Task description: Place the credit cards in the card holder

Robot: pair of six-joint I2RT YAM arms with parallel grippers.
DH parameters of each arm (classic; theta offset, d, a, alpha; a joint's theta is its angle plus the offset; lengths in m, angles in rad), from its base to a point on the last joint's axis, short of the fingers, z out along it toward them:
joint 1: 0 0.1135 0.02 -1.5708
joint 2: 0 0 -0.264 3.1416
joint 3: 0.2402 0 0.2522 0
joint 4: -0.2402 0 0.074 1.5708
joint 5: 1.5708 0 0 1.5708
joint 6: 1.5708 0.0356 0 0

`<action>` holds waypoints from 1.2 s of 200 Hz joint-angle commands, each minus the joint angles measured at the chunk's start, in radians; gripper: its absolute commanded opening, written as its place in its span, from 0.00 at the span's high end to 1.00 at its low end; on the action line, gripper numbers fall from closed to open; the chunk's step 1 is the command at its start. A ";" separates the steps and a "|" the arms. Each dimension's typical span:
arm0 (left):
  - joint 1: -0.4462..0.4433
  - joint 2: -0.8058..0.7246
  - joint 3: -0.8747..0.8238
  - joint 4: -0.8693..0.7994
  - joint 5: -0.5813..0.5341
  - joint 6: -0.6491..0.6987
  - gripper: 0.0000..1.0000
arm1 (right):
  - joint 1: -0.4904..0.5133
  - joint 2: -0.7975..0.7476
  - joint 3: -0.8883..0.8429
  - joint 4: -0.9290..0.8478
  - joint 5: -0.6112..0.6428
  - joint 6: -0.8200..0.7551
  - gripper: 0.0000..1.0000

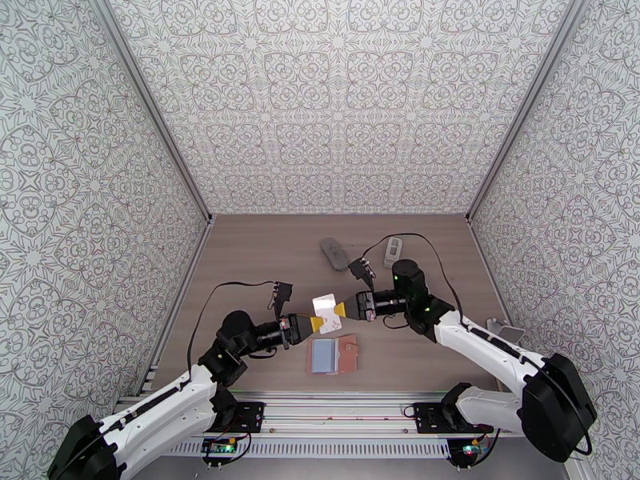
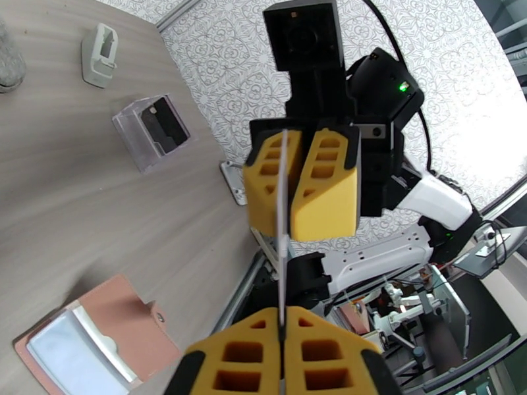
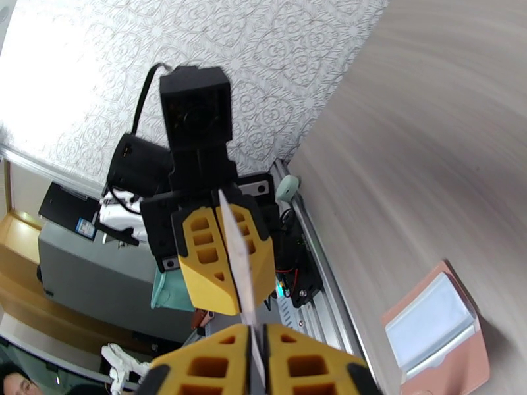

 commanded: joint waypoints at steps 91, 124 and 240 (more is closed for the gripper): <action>-0.026 0.001 -0.014 0.039 0.042 -0.048 1.00 | 0.014 -0.046 -0.049 0.138 -0.054 -0.001 0.89; -0.038 0.022 -0.011 0.038 0.050 -0.038 1.00 | 0.014 -0.044 -0.044 0.144 -0.056 0.002 0.88; -0.042 0.031 -0.023 0.049 0.048 -0.044 1.00 | 0.014 -0.053 -0.039 0.059 -0.048 -0.062 0.86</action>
